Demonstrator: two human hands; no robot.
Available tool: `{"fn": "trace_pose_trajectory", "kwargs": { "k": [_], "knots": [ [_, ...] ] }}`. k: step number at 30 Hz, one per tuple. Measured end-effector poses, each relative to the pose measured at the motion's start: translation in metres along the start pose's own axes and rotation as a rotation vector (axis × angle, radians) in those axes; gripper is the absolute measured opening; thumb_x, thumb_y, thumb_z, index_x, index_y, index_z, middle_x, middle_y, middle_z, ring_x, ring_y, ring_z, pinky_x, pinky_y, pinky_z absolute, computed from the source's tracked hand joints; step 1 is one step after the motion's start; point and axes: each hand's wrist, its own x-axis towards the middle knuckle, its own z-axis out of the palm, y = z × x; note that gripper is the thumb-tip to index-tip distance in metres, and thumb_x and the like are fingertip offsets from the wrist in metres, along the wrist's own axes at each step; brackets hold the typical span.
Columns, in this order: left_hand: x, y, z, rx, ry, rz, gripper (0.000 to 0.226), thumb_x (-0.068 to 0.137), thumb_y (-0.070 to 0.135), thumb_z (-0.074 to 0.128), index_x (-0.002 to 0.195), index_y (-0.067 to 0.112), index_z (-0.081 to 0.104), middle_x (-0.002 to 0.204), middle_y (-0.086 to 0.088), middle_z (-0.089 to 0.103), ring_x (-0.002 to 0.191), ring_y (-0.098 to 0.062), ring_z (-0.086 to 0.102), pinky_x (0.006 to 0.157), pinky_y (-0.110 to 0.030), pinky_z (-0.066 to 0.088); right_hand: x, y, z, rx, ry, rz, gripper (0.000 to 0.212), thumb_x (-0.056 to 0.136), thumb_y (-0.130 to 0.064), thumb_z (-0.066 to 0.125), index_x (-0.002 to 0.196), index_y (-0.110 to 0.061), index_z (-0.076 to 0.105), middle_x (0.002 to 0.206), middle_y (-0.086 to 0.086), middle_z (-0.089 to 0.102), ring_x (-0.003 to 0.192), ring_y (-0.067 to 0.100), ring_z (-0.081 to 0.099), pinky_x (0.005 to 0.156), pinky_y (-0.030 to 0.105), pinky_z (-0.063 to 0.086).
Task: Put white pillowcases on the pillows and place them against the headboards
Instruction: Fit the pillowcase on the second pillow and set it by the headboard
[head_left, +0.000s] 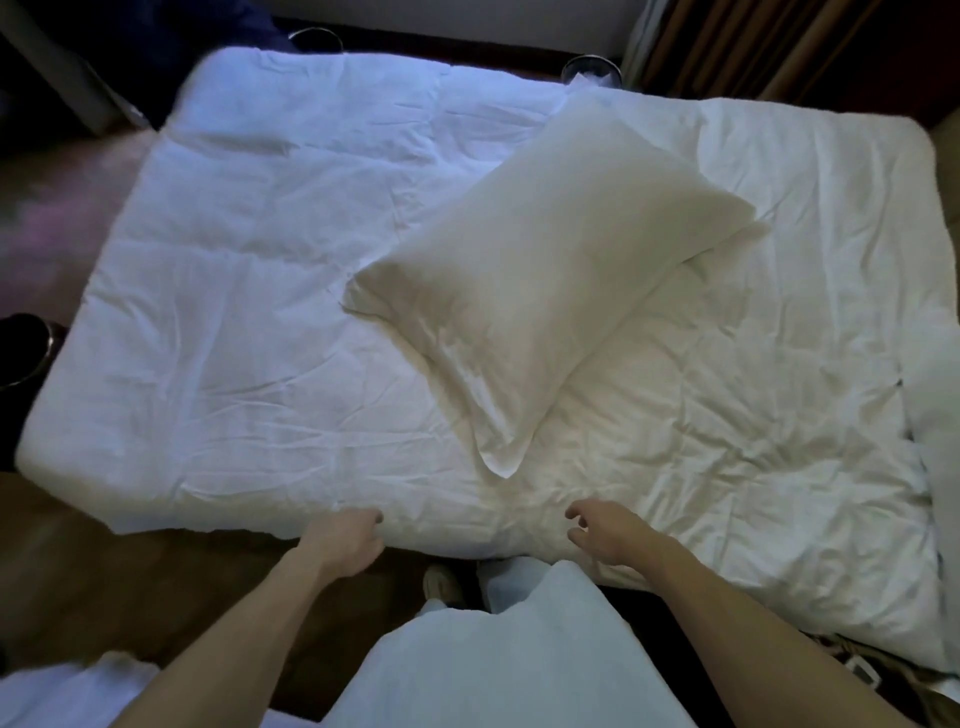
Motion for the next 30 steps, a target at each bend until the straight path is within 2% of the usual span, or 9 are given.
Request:
{"fn": "trace_pose_trajectory", "kwargs": {
  "k": [3, 11, 16, 22, 24, 28, 30],
  "knots": [
    [0.023, 0.042, -0.027, -0.003, -0.035, 0.04, 0.05, 0.099, 0.045, 0.042, 0.145, 0.024, 0.041, 0.143, -0.001, 0.051, 0.128, -0.02, 0.05, 0.107, -0.037, 0.04, 0.02, 0.023, -0.021, -0.017, -0.018, -0.024, 0.044, 0.099, -0.034, 0.047, 0.141, -0.02, 0.047, 0.138, 0.004, 0.056, 0.124, 0.021, 0.053, 0.1, 0.032, 0.042],
    [0.078, 0.149, -0.073, 0.101, -0.037, 0.091, 0.047, 0.099, 0.045, 0.039, 0.141, 0.024, 0.045, 0.135, 0.001, 0.057, 0.121, -0.02, 0.055, 0.095, -0.037, 0.047, 0.052, 0.089, -0.064, 0.079, -0.048, 0.021, 0.043, 0.1, -0.035, 0.046, 0.14, -0.02, 0.048, 0.135, 0.003, 0.058, 0.12, 0.021, 0.056, 0.098, 0.032, 0.045],
    [0.118, 0.183, -0.104, 0.081, 0.013, 0.067, 0.046, 0.098, 0.044, 0.041, 0.137, 0.022, 0.048, 0.132, 0.0, 0.059, 0.115, -0.022, 0.059, 0.089, -0.038, 0.049, 0.067, 0.122, -0.086, 0.148, -0.034, 0.062, 0.043, 0.1, -0.035, 0.047, 0.14, -0.019, 0.049, 0.131, 0.003, 0.06, 0.116, 0.02, 0.058, 0.097, 0.032, 0.046],
    [0.155, 0.213, -0.135, 0.177, 0.045, 0.053, 0.049, 0.096, 0.048, 0.042, 0.137, 0.021, 0.047, 0.128, -0.006, 0.058, 0.109, -0.027, 0.059, 0.086, -0.04, 0.05, 0.08, 0.14, -0.102, 0.252, -0.006, 0.109, 0.04, 0.1, -0.032, 0.047, 0.137, -0.019, 0.051, 0.127, 0.004, 0.062, 0.109, 0.021, 0.059, 0.092, 0.032, 0.047],
    [0.168, 0.22, -0.142, 0.046, 0.095, -0.044, 0.059, 0.094, 0.055, 0.046, 0.139, 0.018, 0.043, 0.133, -0.01, 0.054, 0.114, -0.031, 0.057, 0.088, -0.043, 0.048, 0.084, 0.141, -0.105, 0.286, 0.001, 0.125, 0.04, 0.1, -0.033, 0.047, 0.137, -0.02, 0.052, 0.127, 0.003, 0.062, 0.108, 0.02, 0.059, 0.093, 0.033, 0.048],
    [0.204, 0.218, -0.169, -0.372, 0.169, -0.306, 0.083, 0.088, 0.066, 0.053, 0.141, 0.003, 0.039, 0.143, -0.023, 0.044, 0.13, -0.04, 0.045, 0.108, -0.045, 0.039, 0.092, 0.137, -0.11, 0.305, -0.009, 0.155, 0.04, 0.099, -0.034, 0.046, 0.136, -0.023, 0.051, 0.125, 0.002, 0.062, 0.107, 0.02, 0.06, 0.09, 0.036, 0.051],
    [0.226, 0.202, -0.187, -0.586, 0.142, -0.357, 0.103, 0.074, 0.083, 0.052, 0.143, 0.007, 0.042, 0.145, -0.02, 0.044, 0.131, -0.037, 0.045, 0.107, -0.047, 0.042, 0.097, 0.131, -0.115, 0.293, -0.027, 0.166, 0.041, 0.099, -0.033, 0.045, 0.138, -0.023, 0.049, 0.127, 0.002, 0.062, 0.108, 0.02, 0.06, 0.09, 0.035, 0.051]
  ]
}}
